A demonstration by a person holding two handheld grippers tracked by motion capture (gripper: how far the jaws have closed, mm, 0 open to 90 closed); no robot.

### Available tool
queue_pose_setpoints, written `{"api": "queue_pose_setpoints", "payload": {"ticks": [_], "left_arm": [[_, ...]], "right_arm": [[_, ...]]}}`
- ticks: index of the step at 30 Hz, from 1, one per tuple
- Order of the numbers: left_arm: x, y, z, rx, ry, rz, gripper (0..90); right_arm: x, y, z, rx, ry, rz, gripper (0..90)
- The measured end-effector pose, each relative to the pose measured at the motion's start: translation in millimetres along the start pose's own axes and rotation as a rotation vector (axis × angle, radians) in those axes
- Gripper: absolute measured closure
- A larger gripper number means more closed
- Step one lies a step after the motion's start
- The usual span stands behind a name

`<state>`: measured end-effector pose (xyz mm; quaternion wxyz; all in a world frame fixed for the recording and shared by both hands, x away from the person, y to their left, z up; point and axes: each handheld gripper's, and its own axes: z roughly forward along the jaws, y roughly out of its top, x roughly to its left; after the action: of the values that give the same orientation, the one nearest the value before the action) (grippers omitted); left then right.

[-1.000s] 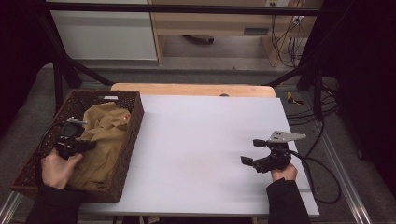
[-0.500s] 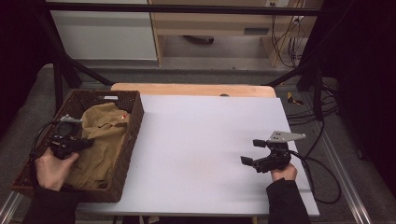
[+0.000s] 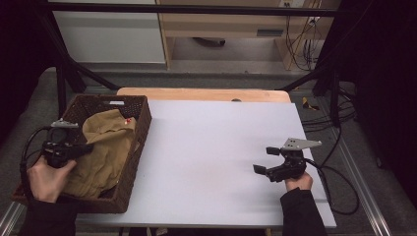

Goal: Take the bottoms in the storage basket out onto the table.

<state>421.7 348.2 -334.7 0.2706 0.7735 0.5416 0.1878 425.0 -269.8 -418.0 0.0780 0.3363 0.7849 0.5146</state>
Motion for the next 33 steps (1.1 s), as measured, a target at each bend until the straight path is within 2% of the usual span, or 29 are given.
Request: {"api": "queue_pose_setpoints", "payload": {"ticks": [20, 33], "left_arm": [[4.5, 0.1, -20.3, -0.057, -0.012, -0.009, 86.7], [11.4, 1.3, -33.4, -0.103, -0.045, -0.019, 86.8]], "right_arm": [[0.3, -0.4, 0.9, 0.004, -0.006, -0.003, 4.2], [0.4, -0.3, 0.7, 0.004, -0.007, -0.004, 4.2]]}}
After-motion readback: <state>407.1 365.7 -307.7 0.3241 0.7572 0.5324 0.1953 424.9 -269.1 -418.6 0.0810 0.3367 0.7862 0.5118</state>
